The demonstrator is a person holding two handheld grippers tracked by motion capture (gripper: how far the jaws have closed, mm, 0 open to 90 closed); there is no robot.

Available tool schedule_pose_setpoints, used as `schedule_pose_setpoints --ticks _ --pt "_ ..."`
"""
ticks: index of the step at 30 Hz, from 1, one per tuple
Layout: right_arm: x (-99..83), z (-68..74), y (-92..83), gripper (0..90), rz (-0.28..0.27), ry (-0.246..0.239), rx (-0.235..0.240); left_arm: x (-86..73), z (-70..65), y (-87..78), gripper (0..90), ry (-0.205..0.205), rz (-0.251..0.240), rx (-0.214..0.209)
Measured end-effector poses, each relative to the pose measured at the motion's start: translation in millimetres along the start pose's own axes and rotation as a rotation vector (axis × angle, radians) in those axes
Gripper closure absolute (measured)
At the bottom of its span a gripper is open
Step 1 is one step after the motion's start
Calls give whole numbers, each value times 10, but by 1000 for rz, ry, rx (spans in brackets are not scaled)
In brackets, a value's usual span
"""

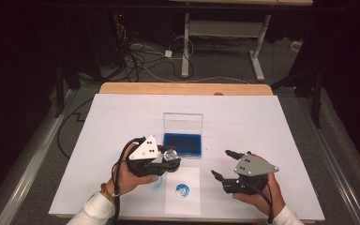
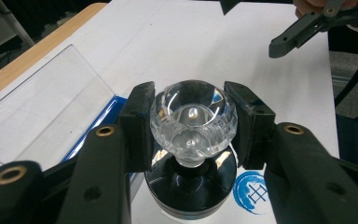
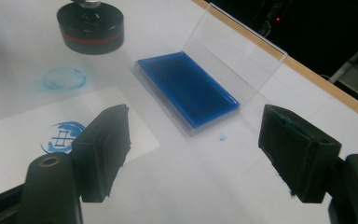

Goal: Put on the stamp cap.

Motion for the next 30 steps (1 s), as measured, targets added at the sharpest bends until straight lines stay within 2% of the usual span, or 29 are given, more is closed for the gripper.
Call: schedule_pose_setpoints --ticks 12,23,30 --pt "-134 -70 -131 254 6 7 -42 40 18 -36 541 0 -13 5" --pt "-226 -116 -190 254 25 14 -67 37 84 -124 541 -15 -27 34" --pt "-278 -138 -251 261 16 25 -73 40 149 -189 541 -20 -33 57"
Point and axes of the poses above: each handheld gripper's, and its own axes: y roughly forward along the jaws, x roughly out of its top, z roughly to its left, the point moved 3 cm from there along y, roughly forward along the jaws
